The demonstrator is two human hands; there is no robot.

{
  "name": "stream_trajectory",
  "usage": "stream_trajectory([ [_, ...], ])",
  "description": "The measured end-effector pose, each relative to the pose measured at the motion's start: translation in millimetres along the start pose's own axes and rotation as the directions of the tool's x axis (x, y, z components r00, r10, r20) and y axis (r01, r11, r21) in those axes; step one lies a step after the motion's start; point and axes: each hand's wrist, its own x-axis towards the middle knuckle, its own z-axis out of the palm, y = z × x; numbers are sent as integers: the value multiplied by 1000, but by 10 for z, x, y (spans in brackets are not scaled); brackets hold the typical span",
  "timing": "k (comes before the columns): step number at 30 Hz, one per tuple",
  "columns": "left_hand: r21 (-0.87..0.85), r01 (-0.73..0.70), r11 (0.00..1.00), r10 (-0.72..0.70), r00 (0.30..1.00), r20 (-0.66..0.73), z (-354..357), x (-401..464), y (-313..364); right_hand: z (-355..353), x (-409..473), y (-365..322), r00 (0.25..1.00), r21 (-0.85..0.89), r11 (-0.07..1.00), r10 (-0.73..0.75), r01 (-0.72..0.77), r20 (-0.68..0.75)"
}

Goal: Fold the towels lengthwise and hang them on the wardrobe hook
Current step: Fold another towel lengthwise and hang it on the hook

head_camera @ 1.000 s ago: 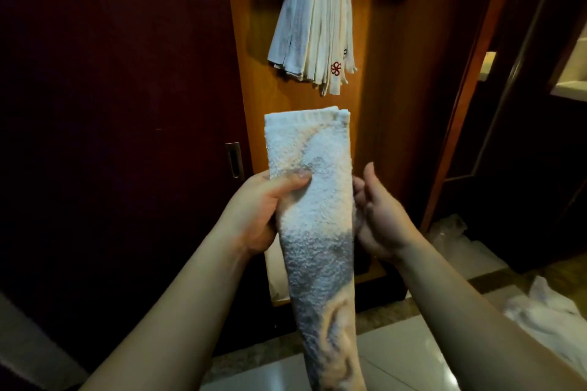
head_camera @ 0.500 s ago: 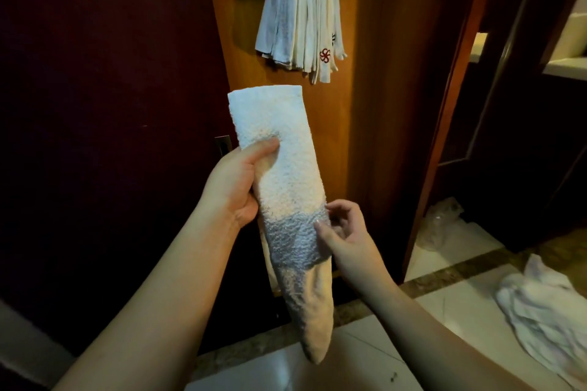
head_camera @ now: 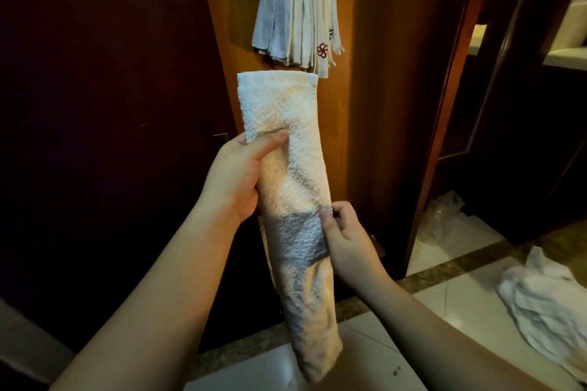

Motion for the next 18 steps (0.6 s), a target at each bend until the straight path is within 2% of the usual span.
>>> stream_trajectory([
  [4,-11,12,1000,-12,1000,5,10,34,5,27,25,27,999,89,996,-4,8,-47],
  [9,-40,31,999,-31,999,18,6,51,15,-1,94,64,992,263,958,98,-114,74],
  [16,-19,46,999,-46,999,26,4,56,18,-55,178,164,980,529,838,28,-130,197],
  [18,-9,50,999,-50,998,26,7,53,28,-55,166,141,975,481,867,29,-133,218],
])
